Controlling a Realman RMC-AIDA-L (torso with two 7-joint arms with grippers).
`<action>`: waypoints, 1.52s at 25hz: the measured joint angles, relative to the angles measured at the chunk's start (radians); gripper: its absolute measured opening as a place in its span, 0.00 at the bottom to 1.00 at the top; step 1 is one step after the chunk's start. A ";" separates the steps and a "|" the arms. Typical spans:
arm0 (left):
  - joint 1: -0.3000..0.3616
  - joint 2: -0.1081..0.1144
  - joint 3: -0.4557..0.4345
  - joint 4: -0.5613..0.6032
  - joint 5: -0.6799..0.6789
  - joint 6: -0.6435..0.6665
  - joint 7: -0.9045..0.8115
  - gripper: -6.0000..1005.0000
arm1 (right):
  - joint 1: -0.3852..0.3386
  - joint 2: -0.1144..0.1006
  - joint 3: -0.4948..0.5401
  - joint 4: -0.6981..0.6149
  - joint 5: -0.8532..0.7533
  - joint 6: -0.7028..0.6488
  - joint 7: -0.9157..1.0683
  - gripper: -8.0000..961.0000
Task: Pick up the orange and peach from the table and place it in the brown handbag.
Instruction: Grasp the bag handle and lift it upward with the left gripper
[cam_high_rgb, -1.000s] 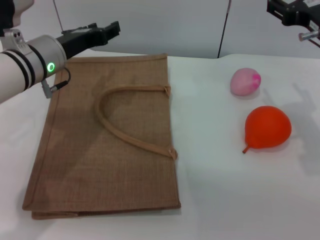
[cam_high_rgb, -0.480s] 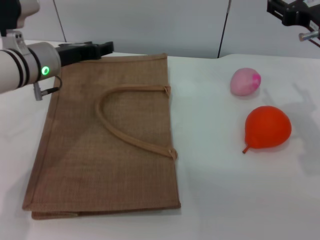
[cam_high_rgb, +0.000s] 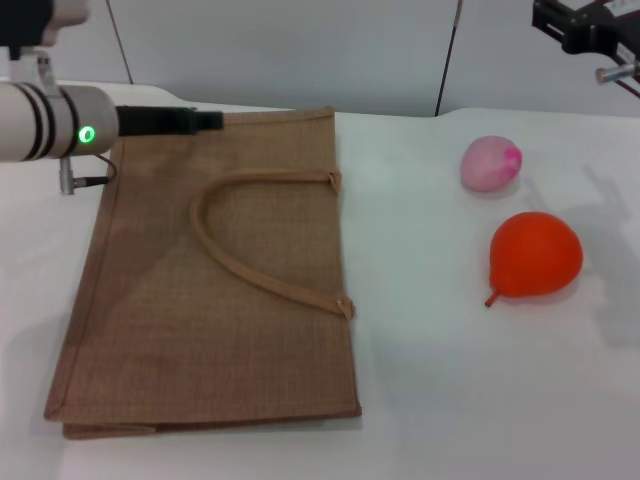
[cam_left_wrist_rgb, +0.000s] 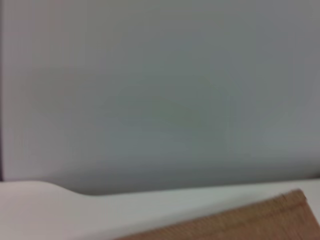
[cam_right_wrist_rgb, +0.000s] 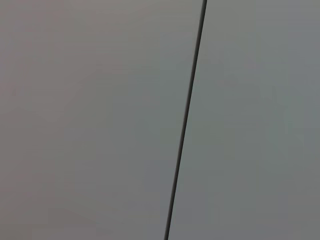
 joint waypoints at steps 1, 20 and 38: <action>-0.012 -0.008 -0.031 -0.011 0.064 -0.029 -0.030 0.61 | 0.003 0.000 0.000 0.003 0.000 0.000 0.000 0.89; -0.034 -0.196 -0.794 0.170 1.017 -0.488 -0.131 0.60 | 0.022 0.003 -0.002 0.017 0.006 0.000 0.000 0.89; -0.115 -0.205 -0.792 0.155 1.253 -0.588 -0.110 0.59 | 0.025 0.006 -0.001 0.012 0.006 0.000 0.000 0.89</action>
